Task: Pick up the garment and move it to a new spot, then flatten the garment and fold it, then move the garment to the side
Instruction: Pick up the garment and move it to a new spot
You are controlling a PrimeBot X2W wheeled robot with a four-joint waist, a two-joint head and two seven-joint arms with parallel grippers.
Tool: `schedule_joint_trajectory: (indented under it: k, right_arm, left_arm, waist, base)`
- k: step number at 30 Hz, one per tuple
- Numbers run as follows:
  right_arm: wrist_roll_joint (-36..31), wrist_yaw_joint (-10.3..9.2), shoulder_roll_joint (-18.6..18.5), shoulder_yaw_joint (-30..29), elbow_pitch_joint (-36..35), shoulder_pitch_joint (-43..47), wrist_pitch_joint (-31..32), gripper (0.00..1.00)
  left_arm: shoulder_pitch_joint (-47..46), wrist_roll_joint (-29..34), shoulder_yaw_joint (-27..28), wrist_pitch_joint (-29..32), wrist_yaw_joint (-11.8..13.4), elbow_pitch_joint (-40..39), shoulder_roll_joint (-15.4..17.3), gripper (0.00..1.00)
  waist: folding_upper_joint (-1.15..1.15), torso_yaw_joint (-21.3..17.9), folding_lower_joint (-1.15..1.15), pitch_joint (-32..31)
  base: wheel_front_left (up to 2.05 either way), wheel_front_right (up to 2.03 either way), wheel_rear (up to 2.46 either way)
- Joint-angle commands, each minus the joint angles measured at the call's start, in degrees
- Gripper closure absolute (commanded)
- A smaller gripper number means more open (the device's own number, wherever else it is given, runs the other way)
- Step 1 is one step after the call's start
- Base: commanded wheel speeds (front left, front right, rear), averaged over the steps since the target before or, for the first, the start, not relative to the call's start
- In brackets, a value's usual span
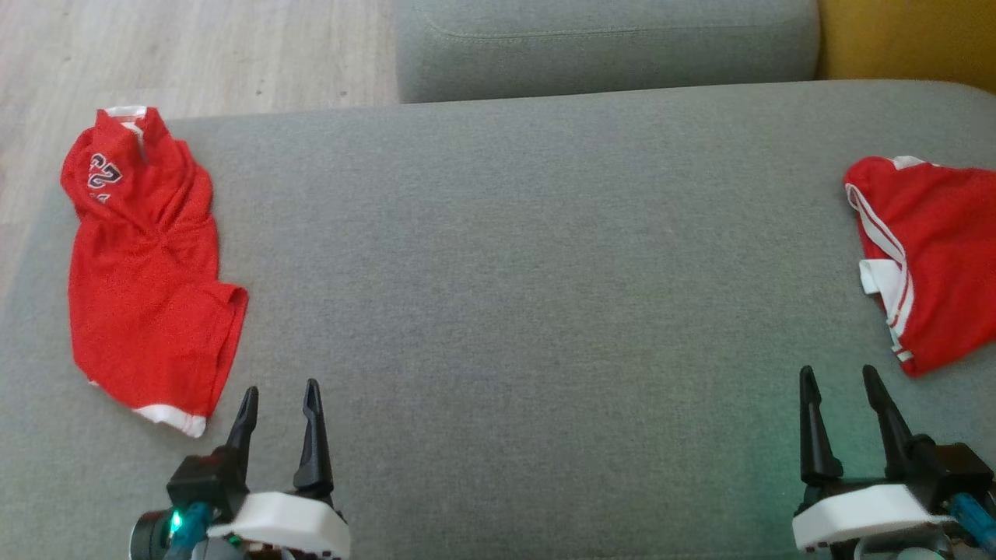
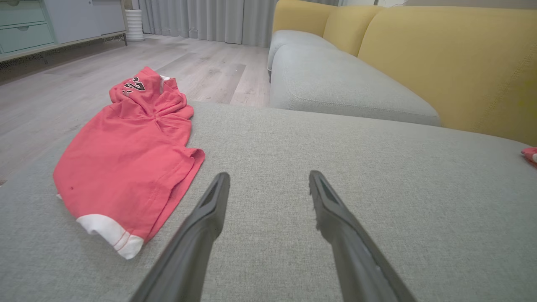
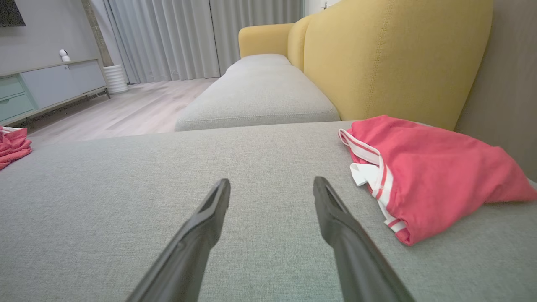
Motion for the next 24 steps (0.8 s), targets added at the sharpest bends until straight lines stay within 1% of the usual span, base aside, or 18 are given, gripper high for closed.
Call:
schedule_joint_trajectory:
  k: [1,5,8,13,14,17,21,24]
  right_arm:
    - [0.14,-0.04,-0.41,1.27,-1.53,-1.14,-0.62,0.0]
    - [0.22,-0.04,-0.41,1.19,-1.46,-0.88,-0.62,0.0]
    - [0.46,-0.04,-0.41,1.32,-1.37,-0.3,-0.62,0.0]
    - [0.64,-0.04,-0.4,2.38,-1.19,0.35,-0.62,0.0]
    - [0.63,-0.04,-0.4,3.01,-1.12,0.24,-0.62,0.0]
    - [0.57,-0.04,-0.4,3.85,-0.84,-0.16,-0.62,0.0]
    - [0.66,-0.04,-0.4,5.01,-0.43,-0.67,-0.62,0.0]
    - [0.6,-0.04,-0.4,5.62,-0.28,-0.88,-0.62,0.0]
  left_arm:
    - [-2.06,0.21,1.86,-0.35,-0.17,-1.65,-0.06,0.0]
    - [-2.12,-0.01,1.38,-0.35,-0.12,-1.52,-0.06,0.0]
    - [-2.17,-0.13,1.07,-0.35,-0.02,-1.4,-0.06,0.0]
    - [-1.5,-0.28,0.9,-0.35,0.11,-1.26,-0.06,0.0]
    - [-0.92,-0.45,1.16,-0.35,0.18,-1.23,-0.06,0.0]
    - [0.07,-0.76,1.57,-0.35,0.24,-1.24,-0.06,0.0]
    - [1.22,-1.0,2.16,-0.35,0.38,-1.52,-0.06,0.0]
    - [1.38,-1.16,2.44,-0.35,0.26,-1.77,-0.06,0.0]
  waist:
    - [0.0,0.5,0.0,-0.12]
    - [0.0,1.92,0.0,-0.53]
    - [0.0,4.46,0.0,-1.16]
    - [0.0,10.34,0.0,-2.18]
    - [0.0,12.6,0.0,-2.38]
    - [0.0,15.47,0.0,-2.71]
    - [0.0,17.86,0.0,-2.94]
    - [0.0,18.54,0.0,-2.73]
  base:
    - [0.0,0.0,0.0]
    - [0.0,0.0,0.0]
    - [0.0,0.0,0.0]
    - [0.0,0.0,0.0]
    - [0.0,0.0,0.0]
    - [0.0,0.0,0.0]
    - [0.0,0.0,0.0]
    - [0.0,0.0,0.0]
